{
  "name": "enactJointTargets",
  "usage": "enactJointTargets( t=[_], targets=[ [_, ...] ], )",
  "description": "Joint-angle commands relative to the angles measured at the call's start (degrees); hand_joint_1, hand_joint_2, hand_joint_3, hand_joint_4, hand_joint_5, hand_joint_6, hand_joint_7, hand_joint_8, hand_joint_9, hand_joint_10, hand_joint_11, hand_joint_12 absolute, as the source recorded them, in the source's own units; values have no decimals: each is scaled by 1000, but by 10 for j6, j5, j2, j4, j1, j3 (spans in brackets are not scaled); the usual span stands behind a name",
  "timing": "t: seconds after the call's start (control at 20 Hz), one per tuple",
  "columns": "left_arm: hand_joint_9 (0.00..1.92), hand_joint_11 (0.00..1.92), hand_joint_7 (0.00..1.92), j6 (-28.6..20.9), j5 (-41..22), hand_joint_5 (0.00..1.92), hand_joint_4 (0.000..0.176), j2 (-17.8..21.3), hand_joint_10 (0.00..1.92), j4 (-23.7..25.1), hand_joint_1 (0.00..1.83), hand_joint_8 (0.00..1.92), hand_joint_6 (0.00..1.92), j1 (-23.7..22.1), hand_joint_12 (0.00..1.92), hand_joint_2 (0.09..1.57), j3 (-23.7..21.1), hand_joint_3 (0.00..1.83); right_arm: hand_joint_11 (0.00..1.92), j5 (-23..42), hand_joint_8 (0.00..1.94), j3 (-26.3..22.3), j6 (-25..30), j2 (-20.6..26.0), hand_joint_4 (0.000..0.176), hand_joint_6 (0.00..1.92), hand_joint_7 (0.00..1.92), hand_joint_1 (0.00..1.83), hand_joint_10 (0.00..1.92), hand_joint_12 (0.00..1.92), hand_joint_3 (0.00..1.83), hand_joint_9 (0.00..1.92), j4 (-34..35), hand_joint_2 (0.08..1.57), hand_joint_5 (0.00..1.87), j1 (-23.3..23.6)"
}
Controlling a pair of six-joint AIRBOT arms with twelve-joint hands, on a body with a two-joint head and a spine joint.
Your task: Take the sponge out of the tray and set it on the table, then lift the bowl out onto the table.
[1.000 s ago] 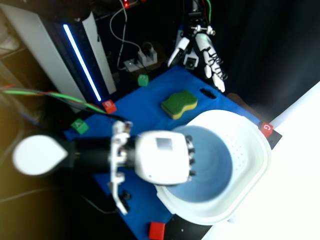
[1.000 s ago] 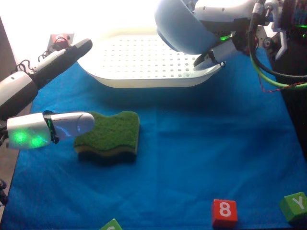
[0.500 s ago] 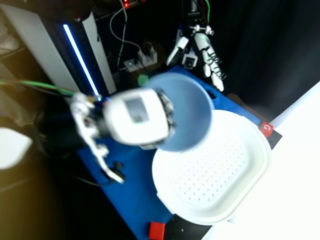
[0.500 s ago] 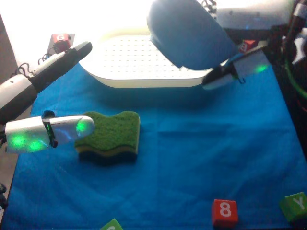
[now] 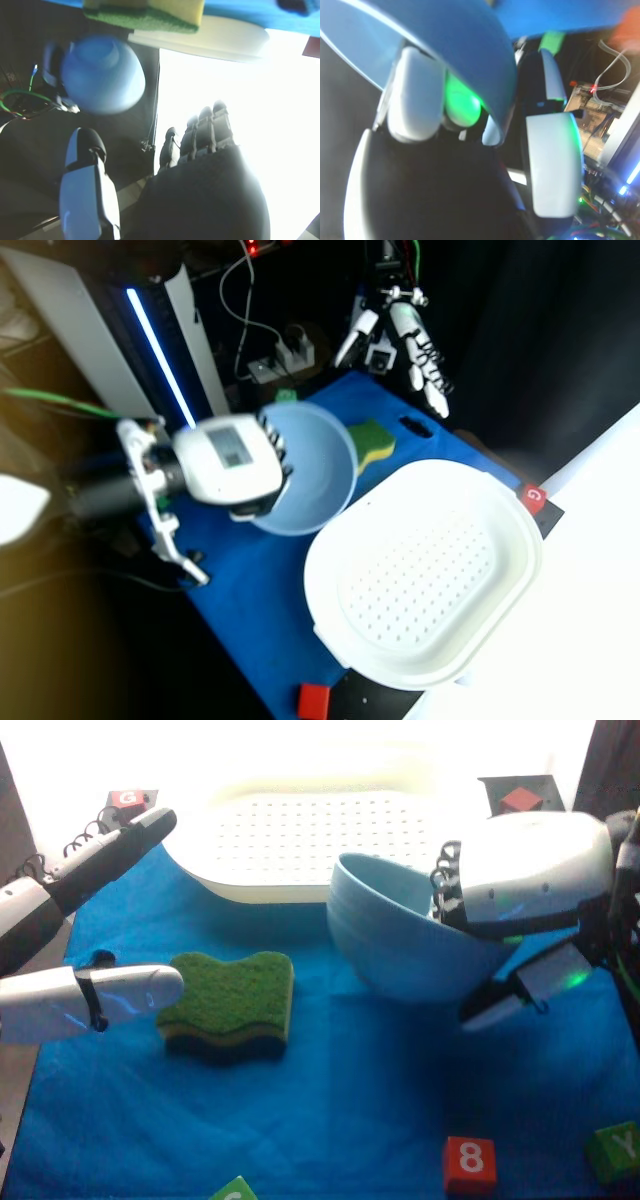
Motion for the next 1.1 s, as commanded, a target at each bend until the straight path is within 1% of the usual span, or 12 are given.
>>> enactJointTargets(
  t=[0.0,0.1,0.15,0.25,0.35,0.4,0.45,0.5,0.6,0.65,0.75,1.05],
  targets=[
    [0,0,0,-5,-72,0,176,2,0,-4,538,0,0,-3,0,997,-1,0,1595,27,1941,2,10,-6,0,1921,1138,1501,1921,1921,0,1420,40,1207,921,-1],
    [0,0,0,-5,-72,0,176,2,0,-4,537,0,0,-3,0,990,-1,0,1090,26,1620,5,13,-11,52,1557,707,890,1788,1890,0,862,40,1319,625,-12],
    [0,0,0,-5,-73,0,176,2,0,-4,537,0,0,-3,0,989,-1,0,546,26,1099,5,14,-11,0,785,385,474,1241,1563,0,516,40,1311,386,-13],
    [0,0,0,-5,-74,0,176,2,0,-4,542,0,0,-3,0,1002,-1,2,89,26,250,5,22,-11,0,112,334,142,456,1186,0,343,43,1294,333,-13],
    [0,0,0,-5,-77,0,176,2,0,-4,536,0,0,-3,0,1017,-1,8,3,30,22,2,23,-6,12,5,161,171,76,554,0,208,68,1186,200,-13],
    [0,5,0,-5,-80,0,176,2,0,-5,527,0,0,-3,2,1019,-1,8,0,40,17,0,23,2,54,0,52,172,19,241,0,134,104,1129,114,-19],
    [0,0,0,-5,-83,0,176,2,0,-5,531,0,0,-2,0,997,-1,0,0,67,3,-2,22,16,150,0,10,183,3,47,0,26,166,1049,22,-35],
    [0,0,0,-5,-84,0,176,3,0,-6,520,0,0,-2,0,989,-1,0,37,82,0,-2,12,22,171,0,1,185,0,26,0,4,204,1005,4,-47],
    [0,0,0,-5,-88,0,176,4,0,-9,497,0,0,-2,0,969,-1,0,1,119,0,-5,-19,35,174,0,0,133,0,0,0,0,300,979,0,-81],
    [0,7,0,-4,-91,0,176,6,0,-12,467,0,0,-2,3,955,-1,0,0,149,0,-10,-43,43,110,0,0,237,0,0,0,0,369,963,0,-107],
    [0,36,0,-4,-100,0,176,12,0,-15,441,0,0,-2,16,895,-1,0,0,212,0,-25,-82,60,167,0,0,299,0,0,0,0,481,978,0,-153],
    [0,62,0,11,-150,22,55,15,0,-46,440,0,8,2,28,944,-9,13,0,389,0,-58,-123,79,176,0,0,235,0,0,0,0,733,974,0,-298]
  ],
)
